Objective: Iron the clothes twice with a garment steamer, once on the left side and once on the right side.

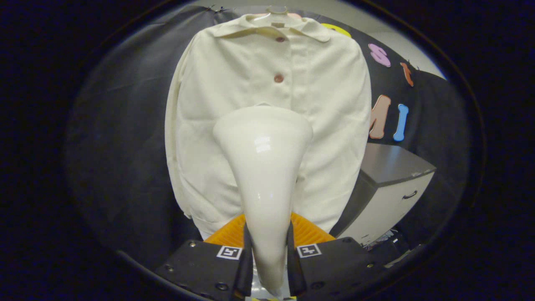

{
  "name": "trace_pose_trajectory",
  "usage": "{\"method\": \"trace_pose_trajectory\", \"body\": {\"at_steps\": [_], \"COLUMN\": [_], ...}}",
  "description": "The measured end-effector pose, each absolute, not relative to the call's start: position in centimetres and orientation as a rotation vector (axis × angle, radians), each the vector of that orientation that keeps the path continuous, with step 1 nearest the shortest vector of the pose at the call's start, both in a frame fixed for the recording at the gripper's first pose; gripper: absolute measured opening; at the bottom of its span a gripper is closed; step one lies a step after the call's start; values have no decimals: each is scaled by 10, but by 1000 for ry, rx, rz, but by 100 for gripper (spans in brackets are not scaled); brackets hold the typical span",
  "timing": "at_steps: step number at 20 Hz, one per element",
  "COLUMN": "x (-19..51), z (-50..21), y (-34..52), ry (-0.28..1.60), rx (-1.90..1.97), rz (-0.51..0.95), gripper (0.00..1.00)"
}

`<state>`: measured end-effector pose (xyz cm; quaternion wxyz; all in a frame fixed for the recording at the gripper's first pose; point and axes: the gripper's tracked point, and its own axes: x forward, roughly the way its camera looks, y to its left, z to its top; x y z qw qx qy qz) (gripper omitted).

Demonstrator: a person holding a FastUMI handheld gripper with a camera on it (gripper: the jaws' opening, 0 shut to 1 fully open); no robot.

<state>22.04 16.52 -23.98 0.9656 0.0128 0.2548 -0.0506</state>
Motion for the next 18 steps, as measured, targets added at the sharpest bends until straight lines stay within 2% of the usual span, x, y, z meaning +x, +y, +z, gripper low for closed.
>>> {"method": "trace_pose_trajectory", "body": {"at_steps": [5, 9, 12, 18], "x": [255, 296, 315, 320], "z": [-131, -91, -83, -120], "y": [110, 62, 43, 51], "ry": [322, 252, 237, 293], "rx": [11, 61, 71, 76], "rz": [-144, -211, -238, -221], "gripper": [33, 33, 33, 33]}}
